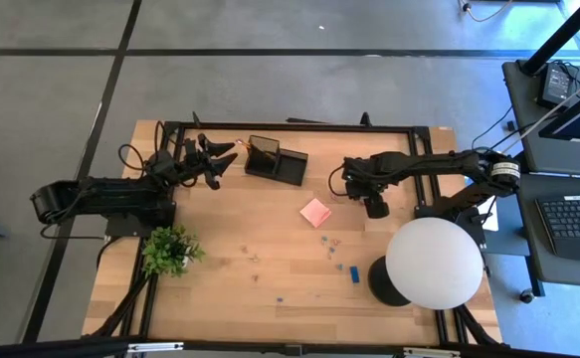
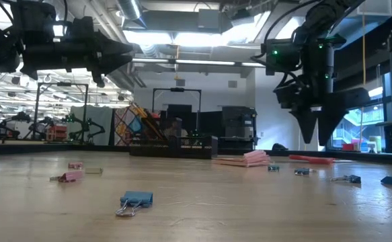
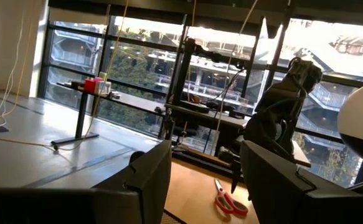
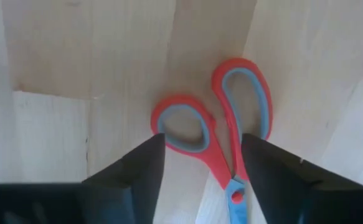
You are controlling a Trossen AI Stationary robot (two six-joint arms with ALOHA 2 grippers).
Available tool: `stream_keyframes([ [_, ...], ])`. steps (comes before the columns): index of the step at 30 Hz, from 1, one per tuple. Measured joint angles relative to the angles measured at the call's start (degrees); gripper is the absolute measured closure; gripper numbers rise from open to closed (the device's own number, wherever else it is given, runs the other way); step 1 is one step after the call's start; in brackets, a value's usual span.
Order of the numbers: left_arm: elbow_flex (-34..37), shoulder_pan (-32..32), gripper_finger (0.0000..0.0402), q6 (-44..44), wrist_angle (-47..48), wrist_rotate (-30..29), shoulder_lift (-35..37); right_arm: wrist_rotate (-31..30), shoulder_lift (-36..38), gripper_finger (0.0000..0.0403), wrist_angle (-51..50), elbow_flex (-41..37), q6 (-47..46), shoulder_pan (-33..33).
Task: Pick and place office supplies into organizer
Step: Put the red scissors into the black desk organizer
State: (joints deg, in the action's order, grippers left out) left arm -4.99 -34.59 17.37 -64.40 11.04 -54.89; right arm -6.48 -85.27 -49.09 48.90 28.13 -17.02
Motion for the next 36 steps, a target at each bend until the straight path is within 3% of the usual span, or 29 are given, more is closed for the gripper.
stream_keyframes([
  [10,0.00,0.00,0.0217,-0.07,1.62,0.01,0.00,-0.11,0.00,0.0167,2.58,0.00,14.12,0.00],
  [19,0.00,-0.01,0.0217,-0.01,2.94,0.01,0.00,-0.09,-0.02,0.0167,5.85,-2.76,21.39,-0.01],
  [36,0.00,-0.01,0.0217,0.03,2.92,0.01,0.00,-0.11,0.06,0.0168,15.57,-9.96,27.90,-0.11],
])
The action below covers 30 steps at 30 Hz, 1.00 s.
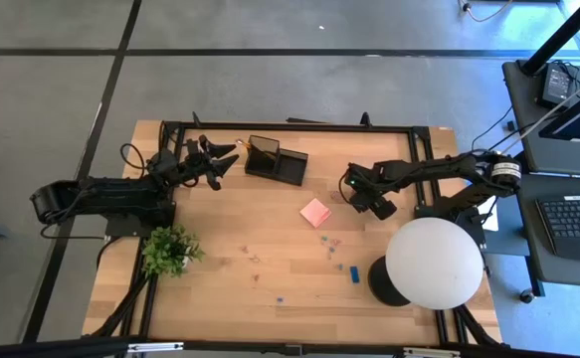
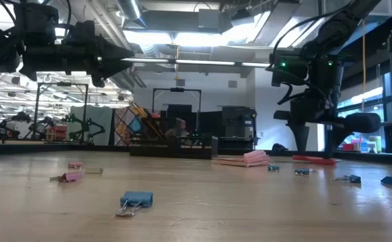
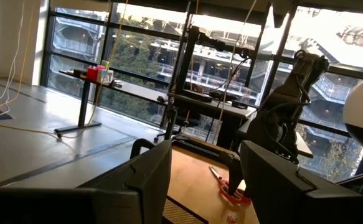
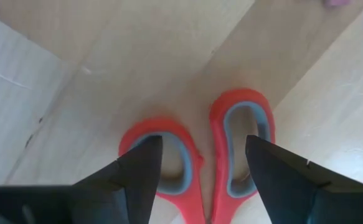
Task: Pick and place office supplies into organizer
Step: Put the red scissors into the black desk organizer
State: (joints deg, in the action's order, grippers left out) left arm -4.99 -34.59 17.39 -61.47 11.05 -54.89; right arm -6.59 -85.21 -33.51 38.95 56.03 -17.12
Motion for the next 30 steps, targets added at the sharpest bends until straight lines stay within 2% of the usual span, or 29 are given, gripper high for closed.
stream_keyframes([
  [20,0.00,-0.01,0.0217,0.06,0.00,-0.02,0.00,0.73,-0.11,0.0298,-0.68,-0.42,-0.38,0.04],
  [30,0.00,0.01,0.0217,0.06,0.00,-0.02,0.00,1.13,-0.13,0.0313,-0.25,-0.41,-7.63,-0.02],
])
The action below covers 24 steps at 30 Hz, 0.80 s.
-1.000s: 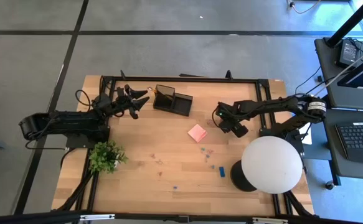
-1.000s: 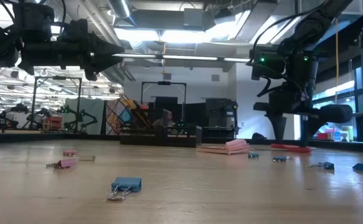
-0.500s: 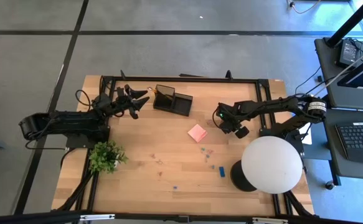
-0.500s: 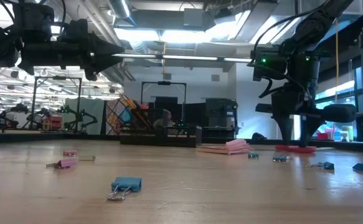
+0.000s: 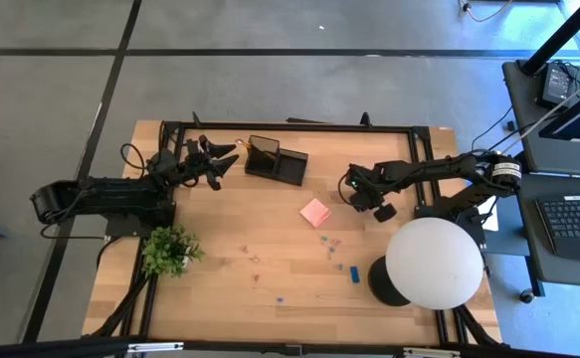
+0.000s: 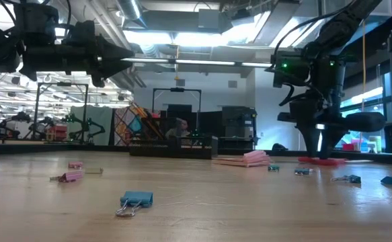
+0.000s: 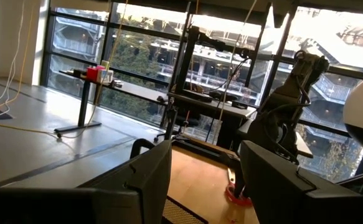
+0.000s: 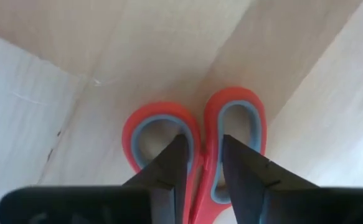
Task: Pick and place office supplies into organizer
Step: Put the red scissors into the black desk organizer
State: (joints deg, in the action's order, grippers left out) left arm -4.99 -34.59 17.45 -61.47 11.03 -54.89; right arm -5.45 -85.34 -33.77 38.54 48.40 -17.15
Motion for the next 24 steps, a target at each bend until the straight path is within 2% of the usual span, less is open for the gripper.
stream_keyframes([
  [4,0.00,-0.02,0.0217,0.02,-0.02,0.00,0.00,0.13,-0.39,0.0313,0.35,1.70,-5.95,0.00],
  [9,0.00,-0.02,0.0217,0.02,-0.05,0.00,0.00,-0.52,-0.17,0.0313,0.03,8.68,-9.44,0.00],
  [15,0.00,-0.01,0.0217,1.31,-0.35,0.00,0.00,-1.69,-0.17,0.0313,-2.09,22.49,-11.69,-1.45],
  [20,0.00,0.00,0.0217,1.30,-0.44,-0.17,0.01,-1.36,-0.11,0.0313,0.99,35.25,-21.85,-3.35],
  [22,-0.21,-0.02,0.0217,0.45,-0.39,0.61,0.00,0.57,-0.11,0.0313,3.32,39.45,-26.76,-4.10],
  [24,-1.13,0.00,0.0217,-1.24,-0.44,2.21,0.00,5.51,0.02,0.0313,5.89,42.52,-30.18,-4.85],
])
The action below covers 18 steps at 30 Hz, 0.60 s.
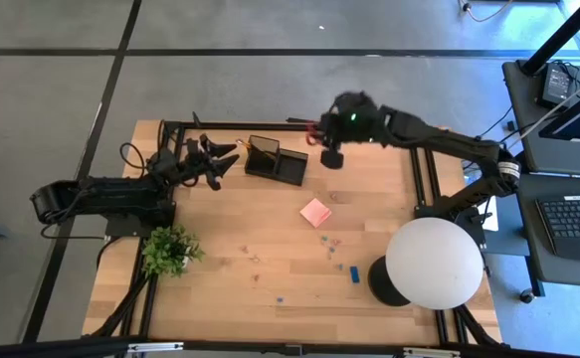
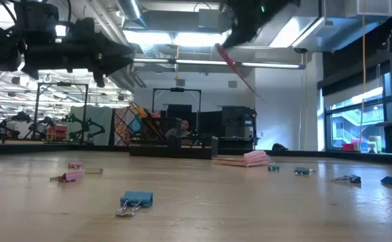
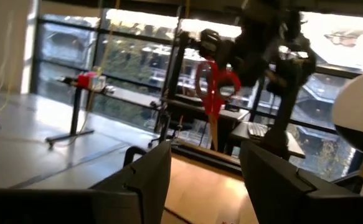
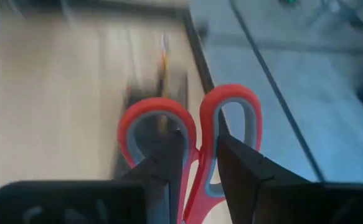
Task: Pick and place office supplies into organizer
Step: Put the red scissors into the black desk organizer
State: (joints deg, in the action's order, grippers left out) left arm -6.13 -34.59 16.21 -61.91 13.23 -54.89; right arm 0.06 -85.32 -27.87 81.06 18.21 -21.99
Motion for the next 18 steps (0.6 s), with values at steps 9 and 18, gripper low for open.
stream_keyframes([
  [9,-7.64,0.00,0.0217,0.70,4.48,8.17,0.02,32.47,-0.99,0.0313,12.48,1.88,-4.47,-0.47],
  [18,-17.99,1.02,0.0217,4.72,17.14,19.07,-1.22,55.27,-8.77,0.0313,16.65,1.86,-4.66,-0.62],
])
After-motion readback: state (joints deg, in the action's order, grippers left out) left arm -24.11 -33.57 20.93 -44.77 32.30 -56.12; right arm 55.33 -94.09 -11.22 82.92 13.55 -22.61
